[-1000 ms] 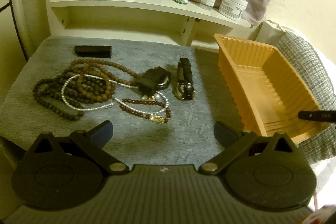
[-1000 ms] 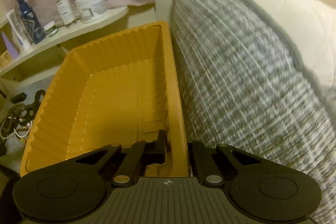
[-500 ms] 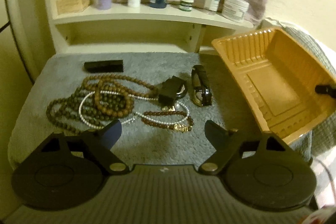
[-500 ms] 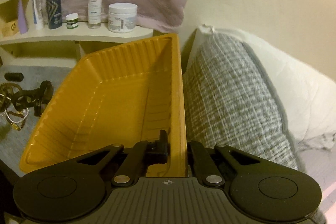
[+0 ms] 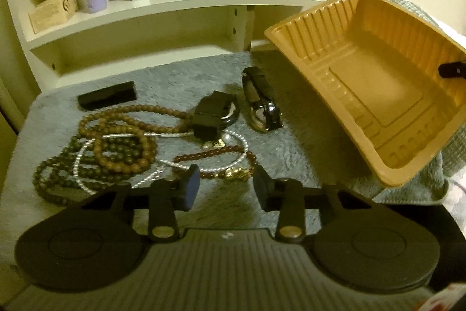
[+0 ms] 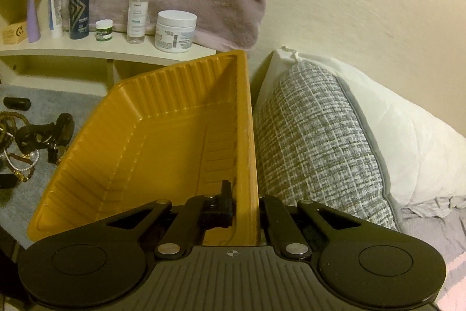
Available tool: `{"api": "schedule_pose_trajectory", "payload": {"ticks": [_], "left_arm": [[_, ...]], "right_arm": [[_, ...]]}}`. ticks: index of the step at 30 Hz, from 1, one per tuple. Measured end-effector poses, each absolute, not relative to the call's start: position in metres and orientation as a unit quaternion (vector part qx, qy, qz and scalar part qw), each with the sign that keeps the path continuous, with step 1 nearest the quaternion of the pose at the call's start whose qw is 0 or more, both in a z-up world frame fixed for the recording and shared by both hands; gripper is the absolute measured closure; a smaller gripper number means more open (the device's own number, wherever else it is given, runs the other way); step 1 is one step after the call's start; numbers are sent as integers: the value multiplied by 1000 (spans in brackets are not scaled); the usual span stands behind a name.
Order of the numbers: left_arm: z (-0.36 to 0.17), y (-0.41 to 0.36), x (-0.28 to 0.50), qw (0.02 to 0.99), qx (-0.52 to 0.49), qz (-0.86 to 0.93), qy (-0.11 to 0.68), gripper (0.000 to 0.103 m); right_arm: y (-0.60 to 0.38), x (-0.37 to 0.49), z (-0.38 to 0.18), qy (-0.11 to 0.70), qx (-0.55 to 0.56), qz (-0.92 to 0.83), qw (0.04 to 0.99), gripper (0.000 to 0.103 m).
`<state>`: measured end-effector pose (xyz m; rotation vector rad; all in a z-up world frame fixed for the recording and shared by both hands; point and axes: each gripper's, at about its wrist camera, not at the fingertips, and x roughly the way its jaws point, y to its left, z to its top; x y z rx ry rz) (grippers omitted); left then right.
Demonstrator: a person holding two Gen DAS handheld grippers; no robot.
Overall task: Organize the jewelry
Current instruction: 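Grasp the brown beaded bracelet with the left tool while the right tool holds the tray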
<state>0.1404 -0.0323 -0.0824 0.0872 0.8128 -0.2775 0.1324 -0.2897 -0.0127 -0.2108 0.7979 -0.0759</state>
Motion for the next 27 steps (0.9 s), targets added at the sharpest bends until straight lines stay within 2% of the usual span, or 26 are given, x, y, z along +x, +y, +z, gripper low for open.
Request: {"api": "schedule_pose_trajectory", "payload": {"ticks": [8, 11, 13, 15, 27], "left_arm": [[-93, -52, 145, 912, 81, -120, 385, 69], [-93, -56, 141, 911, 97, -116, 383, 74], [-93, -58, 138, 910, 109, -117, 382, 83], [-92, -59, 137, 910, 113, -113, 382, 86], [-55, -55, 124, 915, 65, -133, 375, 86]], "right_arm": [[-289, 132, -13, 389, -108, -33, 914, 100], [-289, 132, -13, 388, -108, -33, 915, 100], [-289, 132, -13, 387, -106, -34, 915, 100], [-289, 131, -14, 387, -105, -33, 915, 100], [-289, 132, -13, 382, -102, -32, 918, 100]]}}
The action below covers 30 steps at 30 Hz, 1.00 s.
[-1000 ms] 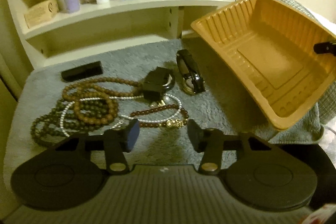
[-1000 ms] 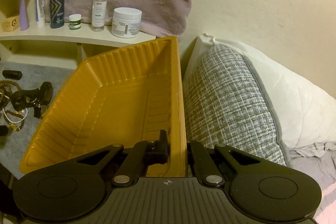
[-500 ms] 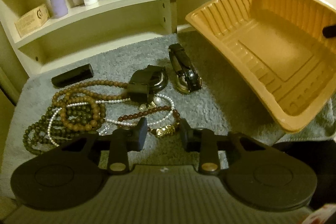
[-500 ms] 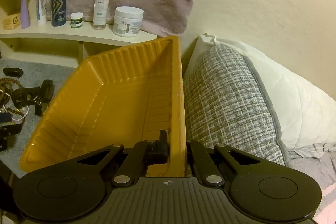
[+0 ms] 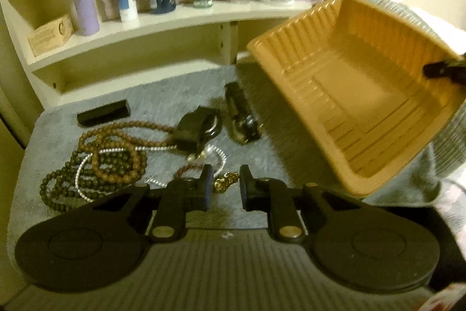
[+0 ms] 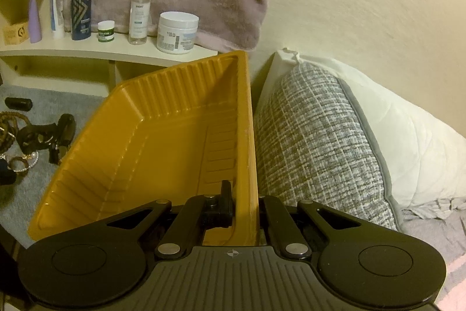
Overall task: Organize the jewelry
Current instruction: 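Grasp the brown beaded bracelet with the left tool while the right tool holds the tray, then carry the bracelet over the tray and open the left tool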
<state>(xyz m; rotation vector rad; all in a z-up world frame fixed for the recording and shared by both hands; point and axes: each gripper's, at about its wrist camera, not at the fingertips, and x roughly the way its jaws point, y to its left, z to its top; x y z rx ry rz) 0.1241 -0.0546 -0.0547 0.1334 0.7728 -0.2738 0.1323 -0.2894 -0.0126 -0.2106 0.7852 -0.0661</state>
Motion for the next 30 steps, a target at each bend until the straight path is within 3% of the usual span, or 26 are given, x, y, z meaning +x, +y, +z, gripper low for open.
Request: {"api": "schedule_pose_trajectory", "payload": {"ticks": [19, 30], "left_arm": [[24, -91, 124, 930, 28, -209, 301, 86], [15, -131, 126, 914, 24, -261, 311, 86]], "right_arm": [[-290, 131, -12, 375, -100, -30, 921, 100], [-294, 130, -17, 381, -87, -28, 920, 100]]}}
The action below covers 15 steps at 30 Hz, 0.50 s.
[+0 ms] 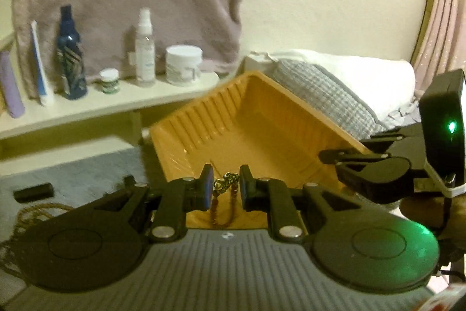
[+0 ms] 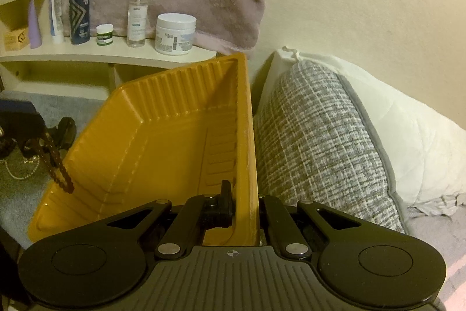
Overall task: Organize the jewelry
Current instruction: 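Carry the bracelet over the tray and open the left tool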
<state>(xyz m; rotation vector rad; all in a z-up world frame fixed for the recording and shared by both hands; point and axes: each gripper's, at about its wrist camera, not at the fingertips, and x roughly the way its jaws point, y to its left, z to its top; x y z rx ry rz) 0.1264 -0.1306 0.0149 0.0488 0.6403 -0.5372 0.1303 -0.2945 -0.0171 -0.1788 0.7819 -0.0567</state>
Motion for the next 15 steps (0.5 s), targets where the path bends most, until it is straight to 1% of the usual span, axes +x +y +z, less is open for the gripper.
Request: {"api": "schedule_pose_trajectory", "payload": {"ticks": [10, 11, 13, 15], "left_arm": [[-18, -142, 131, 892, 26, -270, 362, 86], [-19, -141, 130, 892, 25, -270, 363, 85], [-22, -140, 129, 891, 26, -269, 365, 81], [-23, -137, 127, 892, 25, -265, 365, 81]], "right_arm": [[-296, 130, -19, 388, -82, -27, 918, 100], [-296, 130, -19, 390, -83, -25, 917, 100], [-296, 130, -19, 395, -85, -22, 914, 100], [-296, 131, -19, 400, -85, -19, 912, 100]]}}
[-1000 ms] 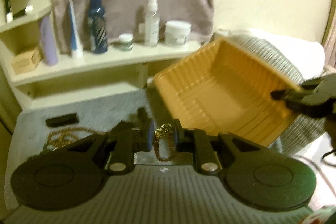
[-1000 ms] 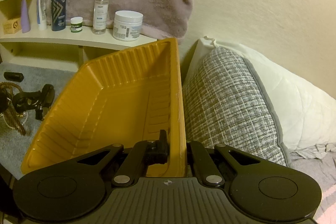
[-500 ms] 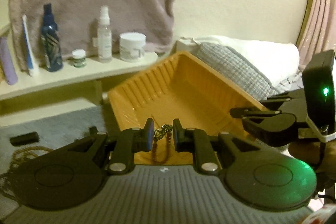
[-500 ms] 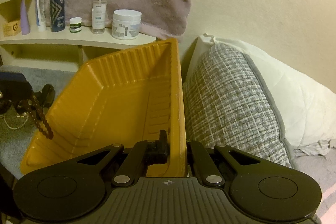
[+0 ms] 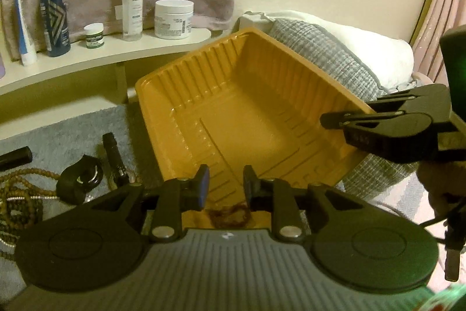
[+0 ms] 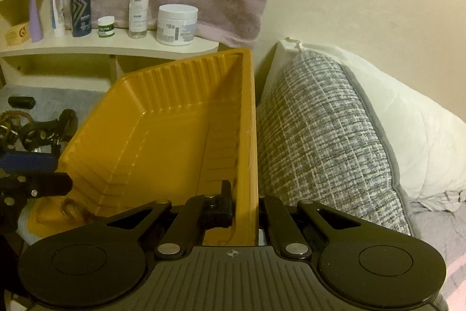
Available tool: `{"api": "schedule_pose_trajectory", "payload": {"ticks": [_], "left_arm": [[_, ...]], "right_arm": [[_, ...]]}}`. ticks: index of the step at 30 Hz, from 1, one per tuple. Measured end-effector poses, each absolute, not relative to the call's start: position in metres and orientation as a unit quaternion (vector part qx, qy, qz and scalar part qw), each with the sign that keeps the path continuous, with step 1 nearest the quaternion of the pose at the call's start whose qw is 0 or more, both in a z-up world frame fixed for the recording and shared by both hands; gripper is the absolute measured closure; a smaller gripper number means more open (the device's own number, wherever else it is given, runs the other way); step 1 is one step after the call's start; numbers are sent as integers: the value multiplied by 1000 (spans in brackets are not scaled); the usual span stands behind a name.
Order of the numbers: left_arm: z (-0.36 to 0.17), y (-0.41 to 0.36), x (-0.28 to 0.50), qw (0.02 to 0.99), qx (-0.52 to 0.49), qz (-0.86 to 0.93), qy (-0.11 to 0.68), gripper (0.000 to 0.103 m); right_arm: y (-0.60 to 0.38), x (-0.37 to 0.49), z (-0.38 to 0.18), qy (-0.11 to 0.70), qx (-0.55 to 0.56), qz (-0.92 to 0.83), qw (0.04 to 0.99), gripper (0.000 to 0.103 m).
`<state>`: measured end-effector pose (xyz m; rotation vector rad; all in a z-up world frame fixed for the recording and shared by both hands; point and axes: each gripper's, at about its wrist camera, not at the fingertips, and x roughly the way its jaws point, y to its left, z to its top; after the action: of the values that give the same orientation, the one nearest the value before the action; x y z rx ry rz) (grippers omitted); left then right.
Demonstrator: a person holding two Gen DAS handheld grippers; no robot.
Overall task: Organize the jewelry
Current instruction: 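Carry the bracelet over the tray and open the left tool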
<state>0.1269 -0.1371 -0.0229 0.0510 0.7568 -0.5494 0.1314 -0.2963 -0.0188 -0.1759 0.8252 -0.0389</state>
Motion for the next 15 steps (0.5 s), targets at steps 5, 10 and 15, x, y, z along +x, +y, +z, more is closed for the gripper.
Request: {"api": "schedule_pose_trajectory", "payload": {"ticks": [5, 10, 15], "left_arm": [[-20, -125, 124, 900, 24, -245, 359, 80], [-25, -101, 124, 911, 25, -203, 358, 76], [-43, -73, 130, 916, 33, -146, 372, 74]], "right_arm": [[-296, 133, -18, 404, -93, -16, 910, 100], [-296, 134, -18, 412, -99, -11, 906, 100], [-297, 136, -20, 422, -103, -8, 901, 100]]}}
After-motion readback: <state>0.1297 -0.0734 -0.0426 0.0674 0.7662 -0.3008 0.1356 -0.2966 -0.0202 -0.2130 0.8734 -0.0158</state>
